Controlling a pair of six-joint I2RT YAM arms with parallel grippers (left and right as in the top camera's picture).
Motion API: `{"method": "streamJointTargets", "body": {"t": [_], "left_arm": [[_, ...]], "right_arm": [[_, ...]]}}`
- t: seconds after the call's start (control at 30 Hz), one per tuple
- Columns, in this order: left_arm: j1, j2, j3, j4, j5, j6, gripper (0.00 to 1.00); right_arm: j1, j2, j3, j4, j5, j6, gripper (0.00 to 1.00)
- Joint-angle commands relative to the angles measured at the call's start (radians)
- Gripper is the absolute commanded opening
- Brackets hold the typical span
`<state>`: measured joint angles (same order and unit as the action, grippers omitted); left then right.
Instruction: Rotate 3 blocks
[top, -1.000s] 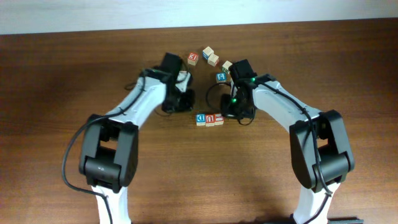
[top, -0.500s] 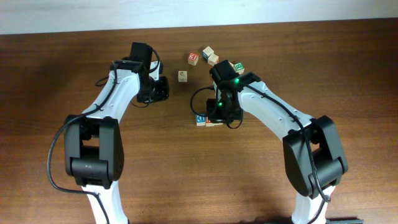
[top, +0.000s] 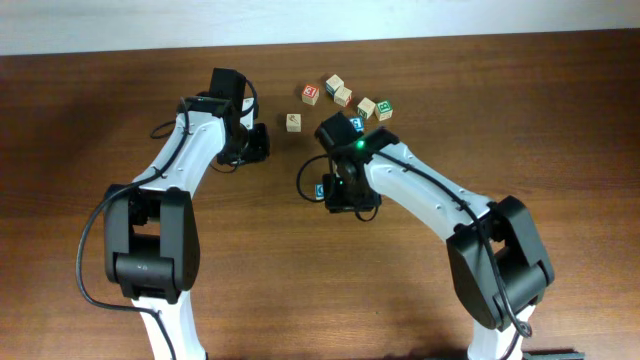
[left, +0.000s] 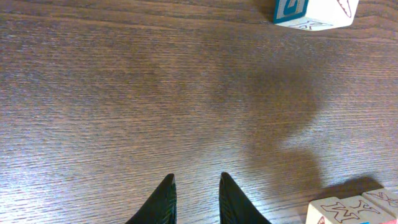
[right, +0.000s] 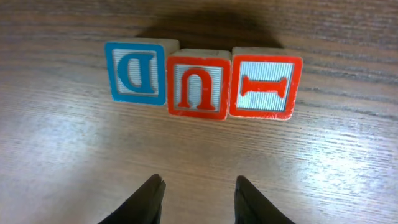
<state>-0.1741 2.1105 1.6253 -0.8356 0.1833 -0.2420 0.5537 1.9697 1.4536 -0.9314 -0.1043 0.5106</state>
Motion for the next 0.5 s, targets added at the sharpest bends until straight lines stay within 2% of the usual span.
{"method": "streamJointTargets", "body": {"t": [0.0, 0.47], "left_arm": [[0.005, 0.006, 0.016, -0.006, -0.009, 0.013, 0.22], [0.005, 0.006, 0.016, -0.007, -0.009, 0.013, 0.21]], "right_arm": [[0.003, -0.031, -0.045, 0.038, 0.062, 0.061, 0.38], [0.000, 0.032, -0.055, 0.100, 0.061, 0.074, 0.38]]}}
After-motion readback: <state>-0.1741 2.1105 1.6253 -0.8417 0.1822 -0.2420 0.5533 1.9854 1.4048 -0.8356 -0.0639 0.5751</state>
